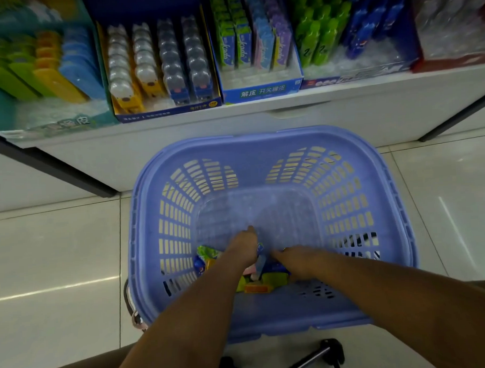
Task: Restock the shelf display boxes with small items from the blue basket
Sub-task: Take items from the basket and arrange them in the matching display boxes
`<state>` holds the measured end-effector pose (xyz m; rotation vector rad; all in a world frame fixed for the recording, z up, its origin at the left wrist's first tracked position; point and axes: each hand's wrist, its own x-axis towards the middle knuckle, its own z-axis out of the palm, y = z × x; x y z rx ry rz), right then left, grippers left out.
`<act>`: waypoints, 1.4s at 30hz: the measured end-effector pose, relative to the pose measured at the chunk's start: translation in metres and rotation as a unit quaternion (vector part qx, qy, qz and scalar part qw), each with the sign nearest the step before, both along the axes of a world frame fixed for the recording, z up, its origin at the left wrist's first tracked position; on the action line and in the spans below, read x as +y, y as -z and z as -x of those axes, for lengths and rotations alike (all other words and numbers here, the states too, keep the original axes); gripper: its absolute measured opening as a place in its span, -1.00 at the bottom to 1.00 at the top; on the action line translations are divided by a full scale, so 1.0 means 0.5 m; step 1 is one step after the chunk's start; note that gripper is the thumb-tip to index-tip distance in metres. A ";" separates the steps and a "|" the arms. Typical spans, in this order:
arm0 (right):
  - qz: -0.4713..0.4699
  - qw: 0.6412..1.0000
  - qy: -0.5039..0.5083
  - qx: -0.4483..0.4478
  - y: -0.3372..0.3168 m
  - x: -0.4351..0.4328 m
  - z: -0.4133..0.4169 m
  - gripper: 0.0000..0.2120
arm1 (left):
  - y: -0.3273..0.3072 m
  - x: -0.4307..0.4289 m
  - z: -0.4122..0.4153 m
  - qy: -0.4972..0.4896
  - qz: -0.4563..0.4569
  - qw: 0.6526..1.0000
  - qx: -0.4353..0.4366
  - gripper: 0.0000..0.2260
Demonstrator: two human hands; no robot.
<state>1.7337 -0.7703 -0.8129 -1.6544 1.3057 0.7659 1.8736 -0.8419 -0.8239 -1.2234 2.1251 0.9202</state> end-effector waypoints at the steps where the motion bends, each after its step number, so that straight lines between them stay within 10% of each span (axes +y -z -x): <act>1: -0.008 1.000 -0.009 0.002 0.002 -0.002 0.001 -0.44 | -0.001 -0.004 -0.002 0.017 -0.002 1.000 -0.004 -0.56; 8: -0.070 0.995 -0.061 0.035 -0.005 -0.010 0.000 -0.58 | 0.014 -0.012 -0.021 0.086 -0.002 0.996 -0.006 -0.63; 17: -0.144 0.985 0.091 0.031 -0.043 -0.041 0.051 -0.78 | -0.030 -0.042 -0.005 -0.116 -0.118 0.985 0.038 -0.88; 22: -0.129 0.982 0.135 -0.023 -0.159 -0.117 0.075 -0.70 | -0.134 -0.074 0.033 -0.149 -0.219 0.952 0.151 -0.68; 33: -0.024 0.942 0.237 -0.238 -0.379 -0.135 0.083 -0.88 | -0.382 -0.107 0.031 -0.025 -0.048 0.981 0.186 -0.55; 38: -0.029 0.851 0.373 -0.369 -0.404 -0.117 0.107 -0.75 | -0.424 -0.104 -0.008 -0.201 0.016 0.929 0.311 -0.58; 42: 0.016 0.658 0.511 -0.553 -0.414 -0.117 0.103 -0.63 | -0.420 -0.085 -0.021 -0.419 -0.077 0.806 0.412 -0.70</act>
